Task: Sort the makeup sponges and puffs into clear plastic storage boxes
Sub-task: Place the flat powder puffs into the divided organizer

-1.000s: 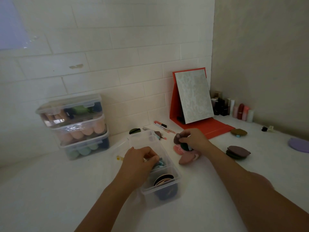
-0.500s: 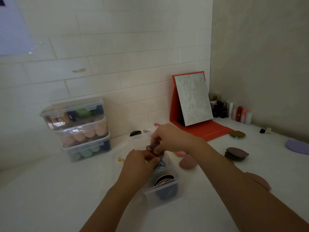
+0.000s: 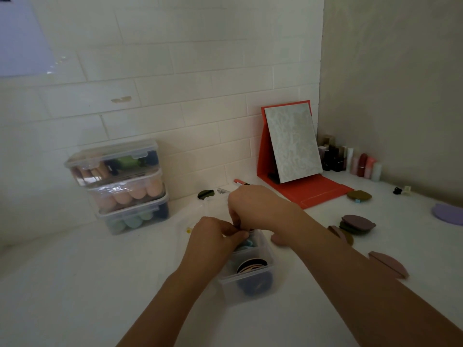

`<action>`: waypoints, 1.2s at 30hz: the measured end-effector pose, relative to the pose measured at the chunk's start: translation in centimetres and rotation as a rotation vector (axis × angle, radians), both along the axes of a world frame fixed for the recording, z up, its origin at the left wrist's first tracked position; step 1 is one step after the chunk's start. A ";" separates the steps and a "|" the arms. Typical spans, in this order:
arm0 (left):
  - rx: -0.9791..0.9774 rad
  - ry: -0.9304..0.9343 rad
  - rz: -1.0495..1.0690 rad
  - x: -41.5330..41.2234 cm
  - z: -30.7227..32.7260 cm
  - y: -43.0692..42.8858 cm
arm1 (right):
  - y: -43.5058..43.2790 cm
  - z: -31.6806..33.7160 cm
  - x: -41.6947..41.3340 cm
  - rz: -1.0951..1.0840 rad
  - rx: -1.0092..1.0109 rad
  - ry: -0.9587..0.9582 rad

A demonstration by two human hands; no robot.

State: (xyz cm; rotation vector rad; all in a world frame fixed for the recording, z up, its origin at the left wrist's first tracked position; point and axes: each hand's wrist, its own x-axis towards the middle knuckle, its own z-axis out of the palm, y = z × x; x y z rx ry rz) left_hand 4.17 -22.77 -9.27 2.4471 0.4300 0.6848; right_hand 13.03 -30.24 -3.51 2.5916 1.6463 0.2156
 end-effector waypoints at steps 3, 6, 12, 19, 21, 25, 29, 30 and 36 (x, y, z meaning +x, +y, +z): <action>-0.015 0.011 -0.002 -0.1 0.0 -0.2 | 0.2 -0.4 -0.6 0.008 -0.015 -0.126; 0.032 0.031 0.019 -0.4 0.3 -0.2 | 0.4 -1.0 -0.7 0.097 0.004 -0.220; 0.099 0.069 0.036 -0.9 0.5 0.1 | -0.3 -0.5 -0.2 0.131 -0.010 0.006; 0.099 0.047 -0.015 -1.1 0.3 -0.3 | -0.6 -0.6 -1.0 -0.030 -0.036 -0.062; 0.052 0.054 -0.070 -1.2 0.2 -0.7 | -1.0 0.1 -1.2 -0.094 -0.173 -0.011; 0.026 0.078 -0.149 -1.6 0.4 -0.9 | -0.9 0.6 -1.1 -0.113 -0.247 0.061; 0.024 0.121 -0.175 -1.5 0.6 -0.9 | -0.9 0.5 -1.3 -0.202 -0.312 0.118; 0.018 0.136 -0.178 -1.4 0.5 -0.9 | -0.9 0.6 -1.4 -0.208 -0.342 0.127; -0.005 0.148 -0.138 -1.2 0.1 -1.1 | -1.9 1.2 -0.4 -0.095 -0.456 0.186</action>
